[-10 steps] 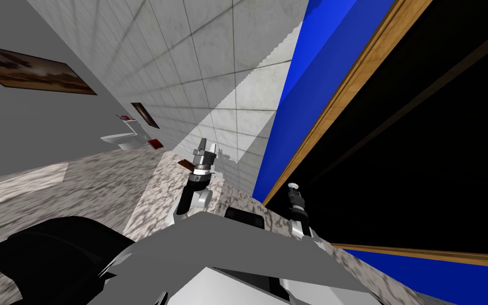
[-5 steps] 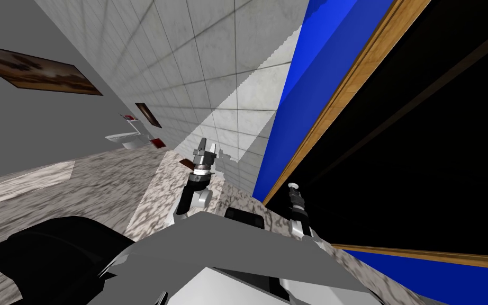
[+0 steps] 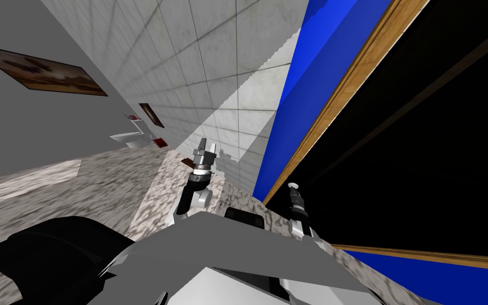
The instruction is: Pull the door open
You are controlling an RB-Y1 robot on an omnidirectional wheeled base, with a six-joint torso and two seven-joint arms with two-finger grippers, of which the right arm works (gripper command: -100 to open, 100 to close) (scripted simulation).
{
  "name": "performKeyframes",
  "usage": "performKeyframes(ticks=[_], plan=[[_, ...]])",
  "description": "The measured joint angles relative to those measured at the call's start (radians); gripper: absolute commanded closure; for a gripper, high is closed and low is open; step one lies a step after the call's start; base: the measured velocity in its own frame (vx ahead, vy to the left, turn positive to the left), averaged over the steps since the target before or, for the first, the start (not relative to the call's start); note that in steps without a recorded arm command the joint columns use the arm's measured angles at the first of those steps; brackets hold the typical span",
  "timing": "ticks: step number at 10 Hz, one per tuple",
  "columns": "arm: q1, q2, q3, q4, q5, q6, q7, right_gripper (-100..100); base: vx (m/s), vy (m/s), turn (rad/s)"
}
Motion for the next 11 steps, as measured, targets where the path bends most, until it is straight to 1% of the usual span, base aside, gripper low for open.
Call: performKeyframes(ticks=[2, 3, 7, 11], plan=[[-0.003, -0.003, 0.008, 0.006, -0.013, -0.003, -0.050, 100, -0.025, -0.007, 0.024], [0.001, -0.003, 0.012, -0.001, -0.019, 0.001, -0.076, 100, -0.022, -0.005, 0.016], [0.001, -0.007, 0.027, 0.000, -0.042, 0.000, -0.172, 100, -0.029, -0.011, 0.032], [0.008, -0.010, 0.045, -0.013, -0.069, 0.006, -0.270, 100, -0.029, -0.010, 0.027]])
